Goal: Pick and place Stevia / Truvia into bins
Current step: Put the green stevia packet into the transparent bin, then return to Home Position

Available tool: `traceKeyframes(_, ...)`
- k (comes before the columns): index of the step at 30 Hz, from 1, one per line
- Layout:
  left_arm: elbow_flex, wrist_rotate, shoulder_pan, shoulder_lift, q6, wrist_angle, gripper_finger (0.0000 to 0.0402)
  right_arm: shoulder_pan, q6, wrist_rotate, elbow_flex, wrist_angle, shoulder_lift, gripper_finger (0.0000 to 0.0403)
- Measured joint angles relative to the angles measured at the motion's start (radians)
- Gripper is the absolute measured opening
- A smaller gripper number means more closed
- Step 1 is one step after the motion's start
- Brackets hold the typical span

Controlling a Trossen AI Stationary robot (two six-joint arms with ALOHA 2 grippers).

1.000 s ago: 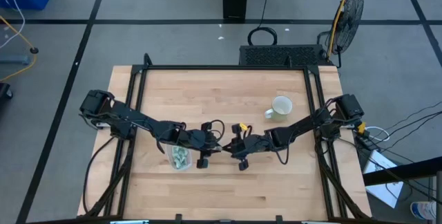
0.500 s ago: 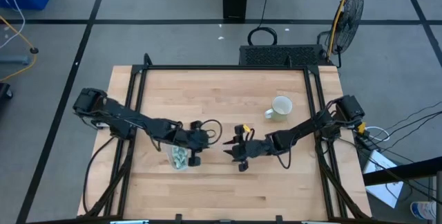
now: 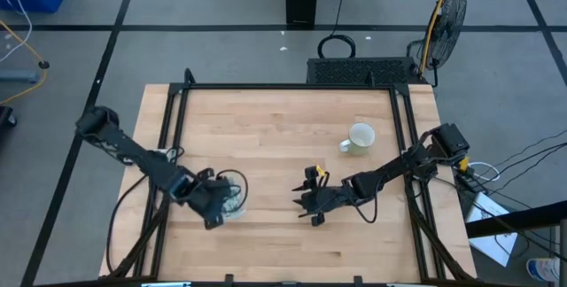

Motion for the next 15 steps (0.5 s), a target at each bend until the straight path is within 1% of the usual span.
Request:
traceKeyframes(5, 0.0, -0.091, -0.037, 0.027, 0.006, 0.035, 0.0018, -0.001, -0.001, 0.0, 0.0, 0.008, 0.0, 0.0153)
traceKeyframes(7, 0.0, -0.1, -0.032, 0.043, 0.025, 0.043, 0.0029, -0.001, -0.001, 0.0, 0.0, 0.011, 0.0, 0.0153)
traceKeyframes(12, 0.0, -0.086, -0.001, 0.082, 0.046, 0.044, 0.0085, 0.0, 0.0, -0.001, 0.0, 0.014, 0.0, 0.0153)
traceKeyframes(15, 0.0, -0.077, 0.005, 0.091, 0.123, 0.107, 0.0121, 0.0, 0.02, -0.001, 0.0, 0.015, 0.0, 0.0153)
